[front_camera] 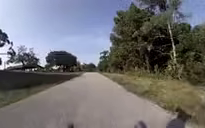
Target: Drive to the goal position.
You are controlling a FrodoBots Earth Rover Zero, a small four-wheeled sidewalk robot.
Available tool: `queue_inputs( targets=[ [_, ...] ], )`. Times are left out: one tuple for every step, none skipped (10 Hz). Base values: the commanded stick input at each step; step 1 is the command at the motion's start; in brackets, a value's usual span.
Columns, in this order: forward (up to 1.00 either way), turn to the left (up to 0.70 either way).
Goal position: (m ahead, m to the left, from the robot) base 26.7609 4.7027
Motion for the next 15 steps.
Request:
queue_inputs(
  targets=[
    [0.84, 0.0],
    [0.81, 0.0],
    [0.81, 0.0],
    [0.81, 0.0],
    [0.81, 0.0],
    [0.81, 0.0],
    [0.81, 0.0],
    [0.82, 0.0],
    [0.81, 0.0],
    [0.81, 0.0],
    [0.81, 0.0],
    [0.82, 0.0],
    [0.83, 0.0],
    [0.84, 0.0],
    [0.86, 0.0]
  ],
)
